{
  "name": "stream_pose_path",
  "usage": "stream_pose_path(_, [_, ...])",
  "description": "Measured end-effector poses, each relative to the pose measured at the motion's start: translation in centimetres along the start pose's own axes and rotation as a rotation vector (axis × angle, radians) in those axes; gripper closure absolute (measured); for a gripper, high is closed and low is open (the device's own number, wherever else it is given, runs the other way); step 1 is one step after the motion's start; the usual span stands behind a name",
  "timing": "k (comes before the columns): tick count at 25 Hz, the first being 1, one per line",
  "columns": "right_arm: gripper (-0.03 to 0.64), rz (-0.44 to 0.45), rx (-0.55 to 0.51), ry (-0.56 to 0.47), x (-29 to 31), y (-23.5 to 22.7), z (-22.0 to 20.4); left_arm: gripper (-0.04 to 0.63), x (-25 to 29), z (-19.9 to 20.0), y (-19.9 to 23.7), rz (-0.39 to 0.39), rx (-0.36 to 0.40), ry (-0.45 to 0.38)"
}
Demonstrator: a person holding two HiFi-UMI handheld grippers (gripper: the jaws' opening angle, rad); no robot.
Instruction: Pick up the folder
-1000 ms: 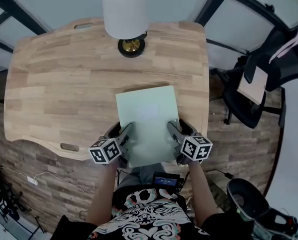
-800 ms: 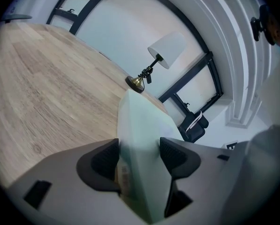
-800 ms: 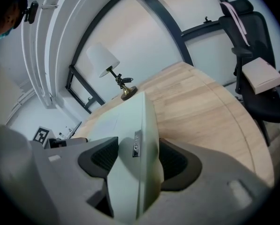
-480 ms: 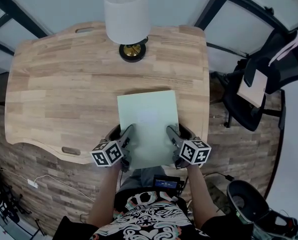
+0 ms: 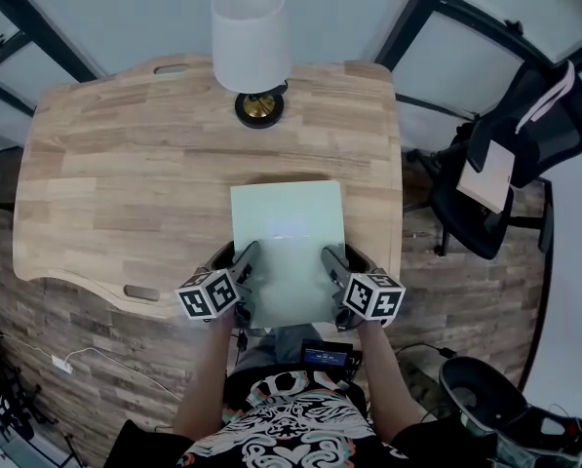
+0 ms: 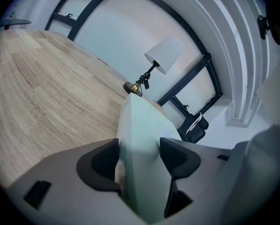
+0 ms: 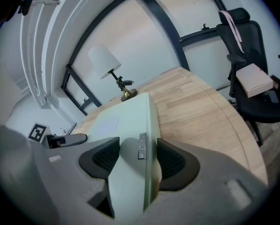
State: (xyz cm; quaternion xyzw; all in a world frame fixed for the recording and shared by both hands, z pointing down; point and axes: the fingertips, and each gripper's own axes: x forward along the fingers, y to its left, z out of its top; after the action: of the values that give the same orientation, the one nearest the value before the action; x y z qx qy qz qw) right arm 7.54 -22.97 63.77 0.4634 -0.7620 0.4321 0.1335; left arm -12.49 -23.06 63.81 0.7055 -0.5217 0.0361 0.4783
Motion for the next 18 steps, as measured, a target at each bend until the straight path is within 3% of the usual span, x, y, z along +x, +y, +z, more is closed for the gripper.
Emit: stream_pose_path(18, [0.368,0.011,-0.012,-0.165,-6.3,2.2,2.5,0.33,-3.8,2.3,-6.0,-0.084,0.09,-0.106])
